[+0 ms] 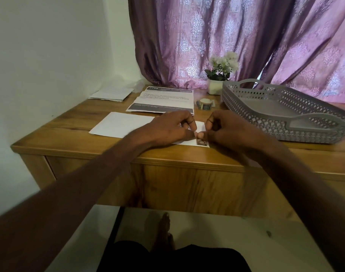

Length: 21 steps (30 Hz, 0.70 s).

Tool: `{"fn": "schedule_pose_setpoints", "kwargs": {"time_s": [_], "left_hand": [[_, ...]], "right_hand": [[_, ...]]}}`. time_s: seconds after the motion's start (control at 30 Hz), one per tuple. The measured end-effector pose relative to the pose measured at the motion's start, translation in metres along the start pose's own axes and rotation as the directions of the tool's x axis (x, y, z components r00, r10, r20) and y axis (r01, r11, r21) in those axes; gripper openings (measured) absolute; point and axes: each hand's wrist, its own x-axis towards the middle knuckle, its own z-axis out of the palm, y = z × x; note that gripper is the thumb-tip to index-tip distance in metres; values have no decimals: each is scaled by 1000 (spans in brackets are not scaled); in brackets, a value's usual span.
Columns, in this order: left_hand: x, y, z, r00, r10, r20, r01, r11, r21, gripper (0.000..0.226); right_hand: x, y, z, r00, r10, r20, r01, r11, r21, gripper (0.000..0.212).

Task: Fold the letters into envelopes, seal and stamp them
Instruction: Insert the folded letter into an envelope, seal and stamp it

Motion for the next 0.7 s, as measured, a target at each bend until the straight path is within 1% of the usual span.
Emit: {"fn": "schedule_pose_setpoints", "kwargs": {"time_s": [0.07,0.2,0.3,0.37,0.43,0.5,0.53,0.63,0.7], "left_hand": [[0,1,0,1000,-2,1,2,1000,-3,20],[1,1,1,1000,5,14,-5,1000,-2,19],[0,1,0,1000,11,11,-11,1000,-9,15],[-1,0,0,1000,16,-1,-16,1000,0,12],[-1,-1,1,1000,21,-21,-21,1000,21,16],[-2,0,1,999,29,-35,-28,999,37,27],[-2,0,1,999,33,-29,-32,999,39,28],[-2,1,-1,999,34,7,-34,999,22,12],[-2,2,-2,999,33,2,-33,999,22,10]], "right_hand": [[2,1,3,999,7,-38,-7,1000,-5,22],[7,3,7,997,35,-64,-37,999,-32,14],[7,1,10,996,12,-86,-18,998,-67,14],[5,1,10,995,15,-94,-19,999,-39,14],[1,4,10,996,18,-89,-16,1000,19,8],[-4,7,7,996,0,-85,2,1000,24,13],[-6,8,6,997,-5,-72,7,1000,23,16],[-8,7,-2,999,25,37,-28,998,64,20],[-6,6,-3,997,61,40,-66,991,112,19]]}}
